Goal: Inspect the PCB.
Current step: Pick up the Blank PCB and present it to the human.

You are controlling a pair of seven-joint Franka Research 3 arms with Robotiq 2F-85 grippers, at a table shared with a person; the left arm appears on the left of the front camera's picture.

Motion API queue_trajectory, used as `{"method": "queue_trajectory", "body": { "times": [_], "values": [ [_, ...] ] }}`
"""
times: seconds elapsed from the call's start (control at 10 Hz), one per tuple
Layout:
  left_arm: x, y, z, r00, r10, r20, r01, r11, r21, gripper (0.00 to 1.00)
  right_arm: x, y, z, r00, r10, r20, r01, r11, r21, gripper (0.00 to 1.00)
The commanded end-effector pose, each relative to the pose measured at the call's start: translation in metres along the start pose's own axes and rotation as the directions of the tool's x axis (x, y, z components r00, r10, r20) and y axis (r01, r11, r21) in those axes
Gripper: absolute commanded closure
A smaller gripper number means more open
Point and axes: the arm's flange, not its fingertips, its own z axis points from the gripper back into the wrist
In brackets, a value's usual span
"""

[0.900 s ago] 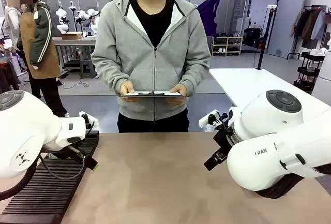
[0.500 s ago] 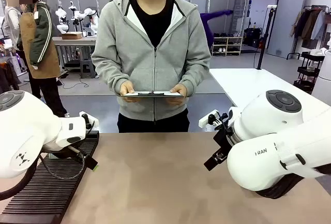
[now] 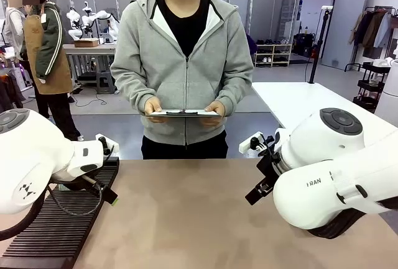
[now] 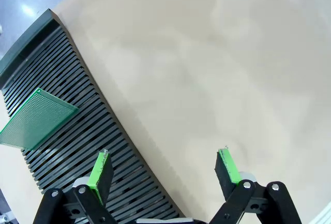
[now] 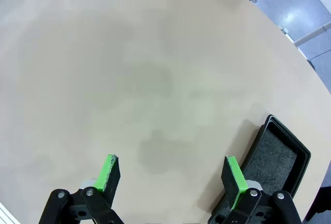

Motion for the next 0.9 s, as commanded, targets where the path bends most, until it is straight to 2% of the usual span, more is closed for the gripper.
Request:
{"method": "queue_trajectory", "body": {
  "times": [0.0, 0.6, 0.8],
  "values": [
    [0.0, 0.001, 0.0, 1.0, 0.002, 0.0, -0.002, 1.0, 0.0, 0.0, 0.0, 0.0, 0.0, 1.0, -0.002, 0.0, 0.002, 1.0, 0.0, 0.0],
    [0.0, 0.0, 0.0, 1.0, 0.0, 0.0, 0.0, 1.0, 0.0, 0.0, 0.0, 0.0, 0.0, 1.0, 0.0, 0.0, 0.0, 1.0, 0.0, 0.0],
    [0.026, 0.009, 0.023, 0.995, 0.082, 0.051, -0.079, 0.996, -0.046, 0.0, 0.026, -0.008, 0.03, 0.998, -0.041, 0.053, 0.041, 0.999, 0.005, 0.0]
  ]
}}
